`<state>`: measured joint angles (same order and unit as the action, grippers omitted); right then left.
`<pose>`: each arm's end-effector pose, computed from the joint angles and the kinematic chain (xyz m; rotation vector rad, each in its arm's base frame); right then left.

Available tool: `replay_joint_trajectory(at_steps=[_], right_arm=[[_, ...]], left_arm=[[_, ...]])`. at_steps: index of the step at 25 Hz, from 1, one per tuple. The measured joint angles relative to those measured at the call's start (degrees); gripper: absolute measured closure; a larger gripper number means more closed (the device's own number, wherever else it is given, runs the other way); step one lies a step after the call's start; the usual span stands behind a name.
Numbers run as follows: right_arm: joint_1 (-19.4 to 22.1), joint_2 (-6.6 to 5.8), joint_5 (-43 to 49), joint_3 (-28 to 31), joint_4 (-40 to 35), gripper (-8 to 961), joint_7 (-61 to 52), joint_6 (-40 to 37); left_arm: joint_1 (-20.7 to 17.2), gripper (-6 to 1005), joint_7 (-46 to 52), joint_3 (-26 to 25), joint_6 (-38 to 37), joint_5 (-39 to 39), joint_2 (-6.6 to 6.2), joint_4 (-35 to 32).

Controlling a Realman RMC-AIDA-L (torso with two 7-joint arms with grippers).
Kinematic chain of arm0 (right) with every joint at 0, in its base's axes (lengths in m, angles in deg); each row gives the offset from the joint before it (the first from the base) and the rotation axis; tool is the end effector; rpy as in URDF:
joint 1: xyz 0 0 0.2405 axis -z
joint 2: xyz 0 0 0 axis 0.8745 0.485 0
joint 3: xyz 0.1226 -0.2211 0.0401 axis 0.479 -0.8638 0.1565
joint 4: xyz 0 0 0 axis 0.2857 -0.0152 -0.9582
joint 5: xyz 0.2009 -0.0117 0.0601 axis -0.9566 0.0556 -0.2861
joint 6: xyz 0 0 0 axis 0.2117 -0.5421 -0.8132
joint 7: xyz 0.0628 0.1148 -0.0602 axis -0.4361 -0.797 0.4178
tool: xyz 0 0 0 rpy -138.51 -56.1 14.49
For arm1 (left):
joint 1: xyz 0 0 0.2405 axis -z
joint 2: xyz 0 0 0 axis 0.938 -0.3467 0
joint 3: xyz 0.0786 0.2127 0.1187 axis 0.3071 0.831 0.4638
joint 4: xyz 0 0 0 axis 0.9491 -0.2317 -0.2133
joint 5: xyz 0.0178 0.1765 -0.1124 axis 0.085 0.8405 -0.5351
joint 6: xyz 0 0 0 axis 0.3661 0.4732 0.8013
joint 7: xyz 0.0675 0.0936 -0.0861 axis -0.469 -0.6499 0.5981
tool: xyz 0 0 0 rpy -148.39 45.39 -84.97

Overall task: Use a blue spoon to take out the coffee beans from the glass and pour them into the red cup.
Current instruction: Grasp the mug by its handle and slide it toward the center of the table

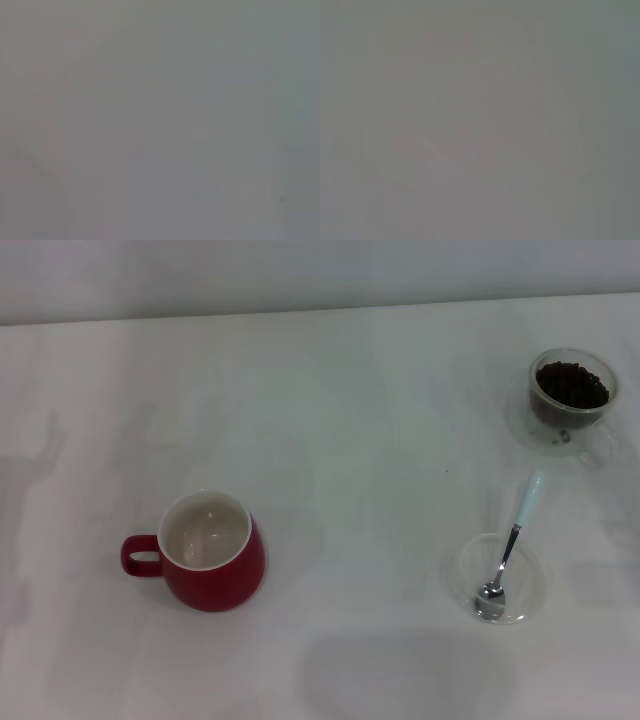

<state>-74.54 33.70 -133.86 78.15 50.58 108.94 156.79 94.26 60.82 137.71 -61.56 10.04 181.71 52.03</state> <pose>0.4183 0.2420 0.0918 -1.2909 0.6280 0.7670 -0.3065 0.3116 0.0162 -1.3867 -0.2732 -0.8074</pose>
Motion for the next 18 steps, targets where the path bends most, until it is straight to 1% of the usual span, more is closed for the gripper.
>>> replay_joint_trajectory(at_steps=[4, 9, 18], right_arm=[[0.0, 0.00, 0.2, -0.2, 0.1, 77, 0.2, 0.7], [0.0, 0.00, 0.3, -0.4, 0.2, 77, 0.3, 0.8], [0.5, 0.00, 0.3, -0.4, 0.6, 77, -0.2, 1.1]], left_arm=[[-0.2, 107, 0.1, 0.2, 0.4, 0.1, 0.04, 0.0], [-2.6, 107, 0.3, 0.1, 0.1, 0.1, 0.12, -1.5], [-3.6, 108, 0.7, 0.1, 0.1, 0.0, 0.04, -1.6]])
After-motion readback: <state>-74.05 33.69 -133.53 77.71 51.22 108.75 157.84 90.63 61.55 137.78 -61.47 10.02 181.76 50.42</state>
